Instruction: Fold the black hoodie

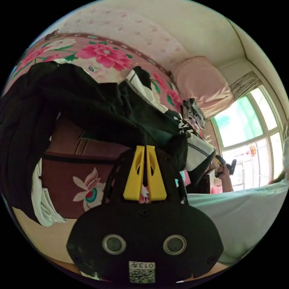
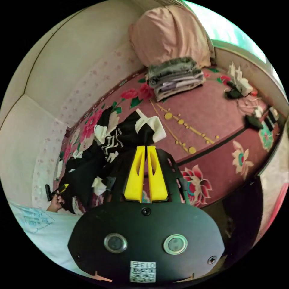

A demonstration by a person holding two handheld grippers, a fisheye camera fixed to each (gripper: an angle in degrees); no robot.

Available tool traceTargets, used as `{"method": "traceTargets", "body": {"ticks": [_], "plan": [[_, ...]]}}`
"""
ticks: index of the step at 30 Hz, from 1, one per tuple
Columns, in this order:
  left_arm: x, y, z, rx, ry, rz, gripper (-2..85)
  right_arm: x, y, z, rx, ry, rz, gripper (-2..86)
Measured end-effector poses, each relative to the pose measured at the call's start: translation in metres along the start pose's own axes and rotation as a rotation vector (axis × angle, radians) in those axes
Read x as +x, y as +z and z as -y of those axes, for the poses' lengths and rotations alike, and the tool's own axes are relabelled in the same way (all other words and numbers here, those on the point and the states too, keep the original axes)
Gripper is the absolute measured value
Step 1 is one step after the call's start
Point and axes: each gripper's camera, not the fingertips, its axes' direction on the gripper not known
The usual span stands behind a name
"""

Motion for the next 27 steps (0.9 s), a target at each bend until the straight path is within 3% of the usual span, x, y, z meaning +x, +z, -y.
{"method": "traceTargets", "body": {"ticks": [4,7,8,10,12,14,18,21,23,25,27], "plan": [[-0.015,0.040,-0.046,-0.070,-0.095,-0.084,0.5,0.030,-0.012,-0.016,0.013,0.031,-0.175,1.5],[-0.054,0.098,-0.084,-0.210,-0.363,-0.197,1.2,0.098,0.049,-0.036,-0.190,0.193,-0.202,2.2],[-0.064,0.095,-0.097,-0.149,-0.447,-0.240,1.6,0.123,0.065,-0.045,-0.312,0.305,-0.182,2.6],[-0.073,0.073,-0.113,-0.010,-0.517,-0.256,2.5,0.127,0.052,-0.052,-0.239,0.335,-0.199,3.6],[-0.078,0.030,-0.116,0.117,-0.483,-0.090,6.9,0.105,0.035,-0.046,-0.183,0.239,-0.274,7.5],[-0.085,0.003,-0.107,0.182,-0.471,0.057,10.5,0.079,0.034,-0.038,-0.145,0.146,-0.177,8.7],[-0.101,-0.018,-0.058,0.287,-0.469,0.194,16.4,-0.021,0.077,-0.028,-0.300,-0.189,-0.011,10.6],[-0.119,0.008,-0.017,0.231,-0.490,0.168,16.7,-0.061,0.118,-0.036,-0.370,-0.280,-0.019,12.4],[-0.129,0.030,0.002,0.167,-0.515,0.076,11.4,-0.065,0.147,-0.038,-0.451,-0.241,0.017,11.6],[-0.129,0.045,0.016,0.089,-0.533,0.003,4.1,-0.065,0.177,-0.041,-0.553,-0.194,0.035,5.7],[-0.108,0.035,0.027,0.090,-0.442,0.044,2.8,-0.070,0.204,-0.045,-0.735,-0.156,0.097,3.1]]}}
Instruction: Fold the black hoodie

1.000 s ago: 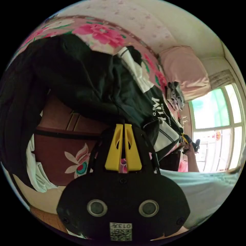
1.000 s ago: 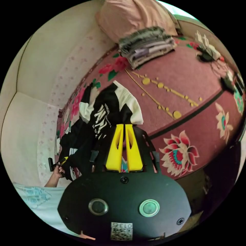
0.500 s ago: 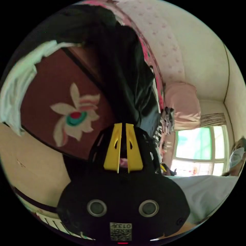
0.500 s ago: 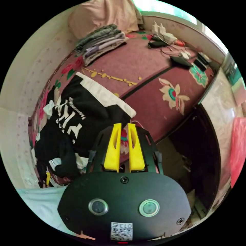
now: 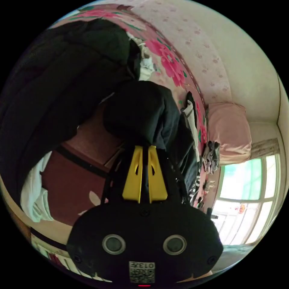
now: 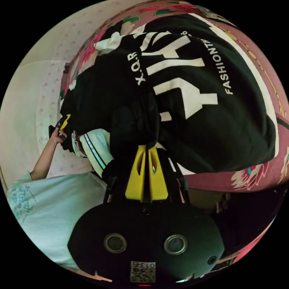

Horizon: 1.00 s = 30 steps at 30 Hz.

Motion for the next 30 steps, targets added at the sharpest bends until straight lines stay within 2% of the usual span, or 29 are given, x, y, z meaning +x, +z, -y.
{"method": "traceTargets", "body": {"ticks": [1,3,5,7,8,9,11,12,14,16,18,19,21,24,27,30], "plan": [[0.006,-0.007,-0.001,0.003,0.043,0.004,2.7,-0.004,-0.005,-0.002,0.031,-0.020,-0.009,2.8],[0.021,-0.043,-0.020,0.052,0.201,0.028,2.6,-0.026,-0.039,-0.023,0.178,-0.196,0.037,1.9],[0.013,-0.062,-0.041,0.050,0.214,0.092,3.0,-0.031,-0.060,-0.051,0.252,-0.278,0.136,1.6],[-0.017,-0.063,-0.061,0.022,0.125,0.111,4.4,-0.017,-0.070,-0.080,0.283,-0.202,0.181,1.5],[-0.046,-0.057,-0.074,-0.001,0.006,0.093,5.5,-0.001,-0.069,-0.101,0.298,-0.093,0.197,1.4],[-0.074,-0.052,-0.088,-0.009,-0.132,0.027,6.4,0.016,-0.063,-0.122,0.315,0.038,0.203,1.3],[-0.100,-0.054,-0.109,0.054,-0.283,-0.101,7.1,0.029,-0.055,-0.148,0.344,0.164,0.213,1.1],[-0.101,-0.059,-0.117,0.102,-0.298,-0.127,6.8,0.029,-0.055,-0.161,0.377,0.202,0.213,0.9],[-0.086,-0.068,-0.120,0.091,-0.244,-0.092,5.4,0.021,-0.058,-0.171,0.430,0.210,0.204,0.8],[-0.049,-0.082,-0.117,0.115,-0.100,-0.008,3.7,0.009,-0.063,-0.175,0.458,0.178,0.210,0.7],[0.037,-0.076,-0.104,0.050,0.316,0.129,2.7,-0.010,-0.071,-0.175,0.485,0.117,0.209,0.8],[0.060,-0.068,-0.103,0.013,0.434,0.146,2.5,-0.014,-0.074,-0.175,0.499,0.103,0.219,0.8],[0.140,-0.015,-0.114,-0.195,0.856,0.132,2.4,-0.029,-0.090,-0.174,0.598,0.035,0.318,0.9],[0.194,0.050,-0.149,-0.440,1.178,0.017,4.9,-0.051,-0.124,-0.167,0.772,-0.044,0.395,1.0],[0.219,0.082,-0.172,-0.632,1.255,-0.185,12.1,-0.074,-0.164,-0.148,0.912,-0.119,0.392,1.2],[0.234,0.093,-0.197,-0.702,1.356,-0.171,18.1,-0.101,-0.195,-0.106,0.978,-0.219,0.387,1.2]]}}
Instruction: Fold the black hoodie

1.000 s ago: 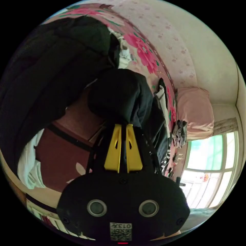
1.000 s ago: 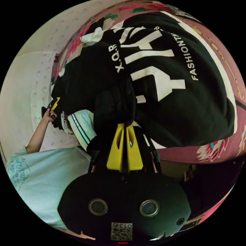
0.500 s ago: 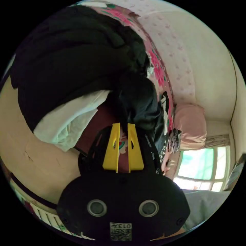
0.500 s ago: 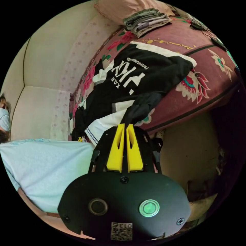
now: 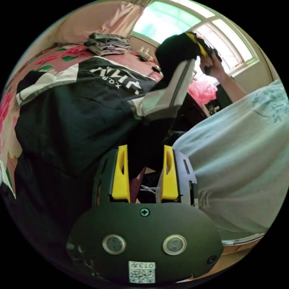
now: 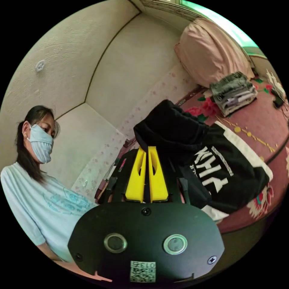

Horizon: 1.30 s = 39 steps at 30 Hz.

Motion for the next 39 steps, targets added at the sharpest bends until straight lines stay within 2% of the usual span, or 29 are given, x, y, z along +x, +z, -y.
{"method": "traceTargets", "body": {"ticks": [5,8,9,11,13,16,17,19,21,22,24,27,30,33,36,39], "plan": [[0.027,0.027,0.029,-0.105,0.090,0.045,19.5,-0.028,0.100,0.084,-0.080,-0.113,-0.024,1.5],[0.015,0.025,0.048,-0.134,-0.021,0.271,14.9,-0.050,0.172,0.125,-0.127,-0.212,0.060,2.0],[-0.001,0.016,0.053,-0.076,-0.114,0.315,12.6,-0.061,0.200,0.141,-0.138,-0.252,0.074,2.2],[-0.031,0.002,0.057,0.008,-0.283,0.245,2.8,-0.072,0.236,0.163,-0.116,-0.296,0.139,3.0],[-0.057,-0.006,0.062,0.029,-0.401,0.165,2.1,-0.073,0.278,0.182,-0.151,-0.311,0.169,4.6],[-0.089,-0.015,0.052,0.052,-0.560,0.086,2.4,-0.032,0.351,0.191,-0.478,-0.260,0.112,9.4],[-0.097,-0.020,0.040,0.142,-0.612,-0.031,3.4,-0.010,0.356,0.182,-0.595,-0.249,0.139,10.8],[-0.100,-0.031,0.017,0.321,-0.681,-0.137,6.4,0.014,0.327,0.161,-0.634,-0.313,0.050,13.9],[-0.084,-0.048,0.003,0.483,-0.672,-0.116,12.8,0.046,0.265,0.120,-0.670,-0.421,-0.167,17.1],[-0.080,-0.051,0.004,0.495,-0.670,-0.094,14.6,0.056,0.246,0.108,-0.673,-0.434,-0.224,17.4],[-0.074,-0.048,0.025,0.420,-0.670,-0.003,18.9,0.097,0.170,0.073,-0.696,-0.369,-0.385,17.7],[-0.085,-0.016,0.069,0.206,-0.631,0.067,17.9,0.131,0.099,0.034,-0.770,-0.323,-0.580,17.8],[-0.091,0.014,0.107,0.001,-0.604,0.068,4.7,0.147,0.085,0.000,-0.907,-0.408,-0.725,17.5],[-0.080,0.001,0.127,0.000,-0.594,0.157,1.9,0.163,0.109,-0.019,-0.986,-0.520,-0.836,14.0],[-0.070,-0.033,0.129,0.073,-0.613,0.189,1.3,0.183,0.134,-0.010,-0.889,-0.576,-0.905,5.2],[-0.056,-0.072,0.129,0.186,-0.615,0.238,1.3,0.198,0.163,0.031,-0.886,-0.524,-0.840,2.8]]}}
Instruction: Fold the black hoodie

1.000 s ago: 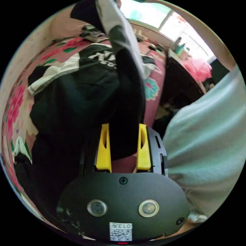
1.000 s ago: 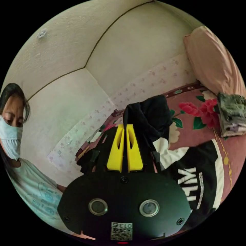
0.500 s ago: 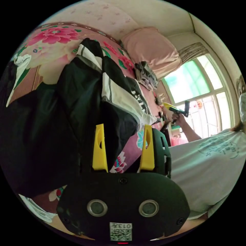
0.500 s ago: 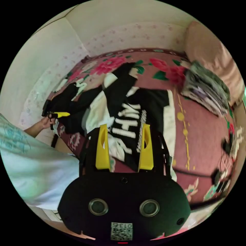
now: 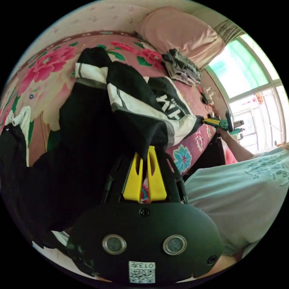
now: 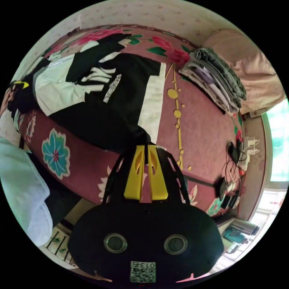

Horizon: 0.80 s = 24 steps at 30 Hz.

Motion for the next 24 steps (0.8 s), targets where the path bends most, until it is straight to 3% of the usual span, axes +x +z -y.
{"method": "traceTargets", "body": {"ticks": [4,7,9,11,14,19,22,24], "plan": [[0.000,-0.015,0.009,0.042,0.016,0.083,2.3,0.027,-0.021,0.054,0.119,-0.003,0.000,2.8],[-0.039,0.019,0.024,-0.028,-0.082,0.079,4.9,0.040,0.012,0.101,0.024,0.005,0.038,4.1],[-0.070,0.045,0.023,-0.094,-0.201,-0.069,7.0,0.049,0.054,0.119,-0.088,0.023,0.121,6.1],[-0.068,0.029,0.011,-0.013,-0.200,-0.053,7.7,0.068,0.051,0.113,-0.073,0.093,0.212,8.5],[-0.062,-0.003,-0.026,0.090,-0.214,-0.028,13.8,0.108,0.020,0.066,0.107,0.288,0.243,12.8],[-0.052,0.003,-0.064,0.058,-0.221,0.025,17.7,0.130,0.040,0.008,0.145,0.427,0.379,13.3],[-0.056,0.032,-0.057,-0.046,-0.214,0.068,13.1,0.118,0.077,0.015,0.091,0.422,0.410,10.5],[-0.056,0.047,-0.039,-0.167,-0.163,0.077,3.3,0.114,0.102,0.026,0.027,0.429,0.474,5.0]]}}
